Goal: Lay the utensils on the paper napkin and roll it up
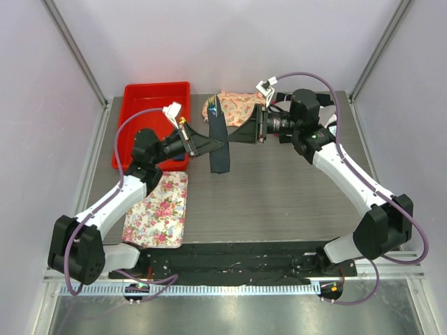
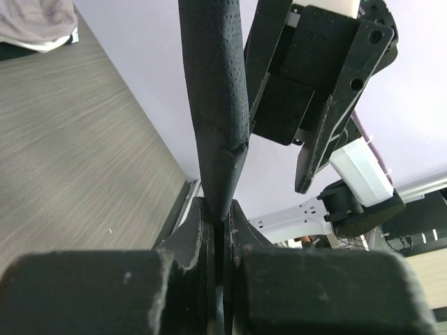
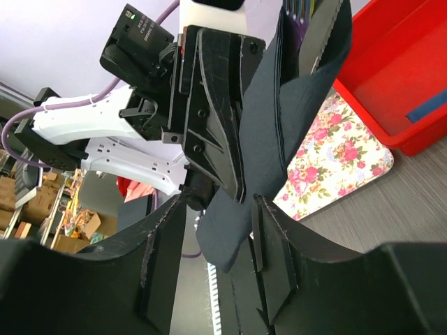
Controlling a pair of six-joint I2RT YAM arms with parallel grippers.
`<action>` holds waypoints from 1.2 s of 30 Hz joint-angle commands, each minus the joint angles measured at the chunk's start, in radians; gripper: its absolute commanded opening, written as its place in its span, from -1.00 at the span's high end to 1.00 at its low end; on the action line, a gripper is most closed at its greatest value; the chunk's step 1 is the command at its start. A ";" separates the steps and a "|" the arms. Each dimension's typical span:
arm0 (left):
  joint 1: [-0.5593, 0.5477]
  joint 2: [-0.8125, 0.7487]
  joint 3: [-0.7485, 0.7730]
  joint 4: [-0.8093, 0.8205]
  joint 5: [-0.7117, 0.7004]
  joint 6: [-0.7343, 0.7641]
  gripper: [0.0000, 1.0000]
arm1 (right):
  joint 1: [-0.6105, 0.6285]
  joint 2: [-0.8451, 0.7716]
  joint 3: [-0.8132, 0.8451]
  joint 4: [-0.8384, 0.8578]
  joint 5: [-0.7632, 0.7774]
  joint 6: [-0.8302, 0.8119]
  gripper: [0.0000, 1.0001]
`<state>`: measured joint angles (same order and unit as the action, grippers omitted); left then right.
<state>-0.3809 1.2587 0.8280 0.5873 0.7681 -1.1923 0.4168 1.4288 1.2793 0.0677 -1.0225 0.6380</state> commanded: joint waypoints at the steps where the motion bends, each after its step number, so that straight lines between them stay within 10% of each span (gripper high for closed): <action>1: -0.003 -0.041 0.005 0.089 0.026 0.013 1.00 | 0.004 0.025 0.051 0.038 0.012 0.020 0.00; 13: -0.012 -0.039 0.002 0.114 0.037 0.007 1.00 | 0.005 0.055 0.049 0.012 0.041 0.011 -0.03; 15: -0.013 -0.039 -0.003 0.109 0.034 0.007 1.00 | 0.005 0.055 0.045 0.038 0.032 0.026 0.14; 18: -0.013 -0.041 -0.003 0.088 0.031 0.017 1.00 | 0.004 0.059 0.031 0.112 0.016 0.075 0.94; 21: -0.009 -0.039 0.003 0.040 0.014 0.036 1.00 | 0.005 0.053 0.012 0.162 0.012 0.091 0.96; 26: 0.037 -0.028 0.037 -0.072 0.042 0.089 1.00 | -0.004 0.051 0.028 0.081 0.045 0.032 -0.55; 29: 0.106 -0.004 0.083 -0.176 0.091 0.155 1.00 | -0.032 0.050 0.029 0.038 0.061 -0.001 -0.99; 36: 0.246 0.137 0.360 -0.702 0.140 0.586 1.00 | -0.091 0.070 0.064 -0.015 0.029 -0.037 -1.00</action>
<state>-0.1993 1.3338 1.0080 0.1837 0.8520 -0.8917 0.3511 1.4933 1.2846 0.0738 -0.9817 0.6483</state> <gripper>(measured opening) 0.046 0.996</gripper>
